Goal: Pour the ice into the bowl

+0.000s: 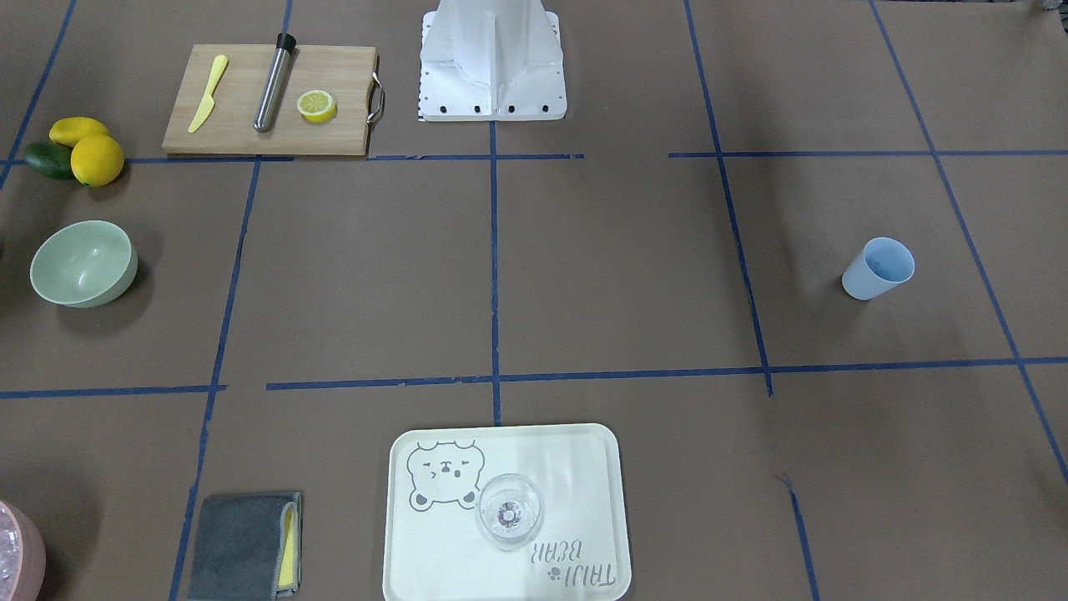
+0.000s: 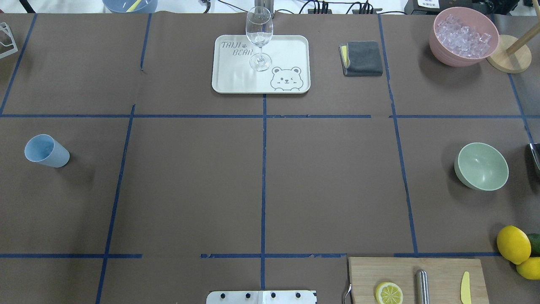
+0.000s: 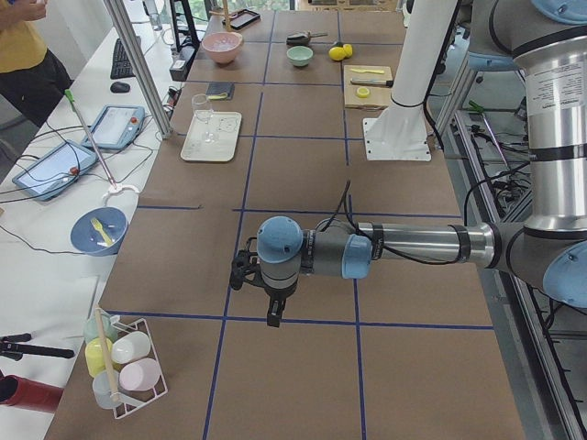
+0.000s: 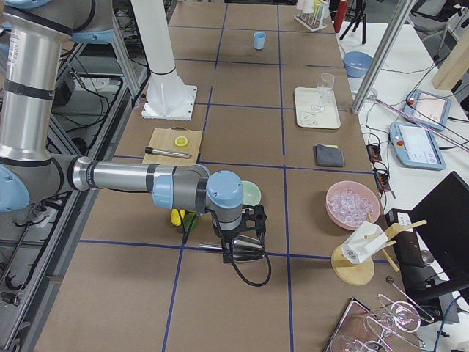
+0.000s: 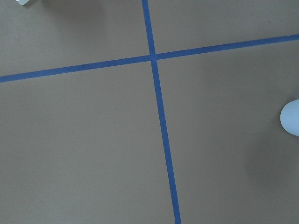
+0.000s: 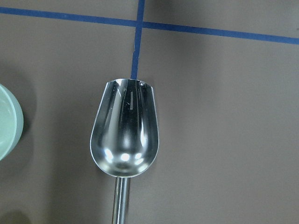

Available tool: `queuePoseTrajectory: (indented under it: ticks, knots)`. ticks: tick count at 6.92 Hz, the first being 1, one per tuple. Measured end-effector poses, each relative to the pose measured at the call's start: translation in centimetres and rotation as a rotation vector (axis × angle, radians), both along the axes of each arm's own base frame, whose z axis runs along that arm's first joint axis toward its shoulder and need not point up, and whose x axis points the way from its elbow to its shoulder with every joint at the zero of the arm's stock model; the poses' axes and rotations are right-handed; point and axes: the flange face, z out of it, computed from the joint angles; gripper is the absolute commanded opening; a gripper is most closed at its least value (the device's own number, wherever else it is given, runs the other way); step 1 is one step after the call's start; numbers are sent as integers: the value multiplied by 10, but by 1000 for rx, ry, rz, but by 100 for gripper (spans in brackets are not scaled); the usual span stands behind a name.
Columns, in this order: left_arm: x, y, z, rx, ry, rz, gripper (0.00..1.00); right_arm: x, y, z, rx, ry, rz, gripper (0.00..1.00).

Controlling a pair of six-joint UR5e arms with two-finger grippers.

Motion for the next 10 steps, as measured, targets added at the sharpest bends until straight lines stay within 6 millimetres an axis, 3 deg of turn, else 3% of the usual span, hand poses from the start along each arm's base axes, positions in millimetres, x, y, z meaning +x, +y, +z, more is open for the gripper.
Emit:
queuePoseTrajectory:
  ticks: [5,8,10]
  knots:
    - [0,-2,-6,15,0,0,100,-1,-2,-2,4,1,-1,100]
    - [0,-5,-12,29,1,0,100,-6,-35,-43,139,-28,-3,100]
    - [0,-10,-15,37,0,0,100,-10,-43,-63,235,-91,0,100]
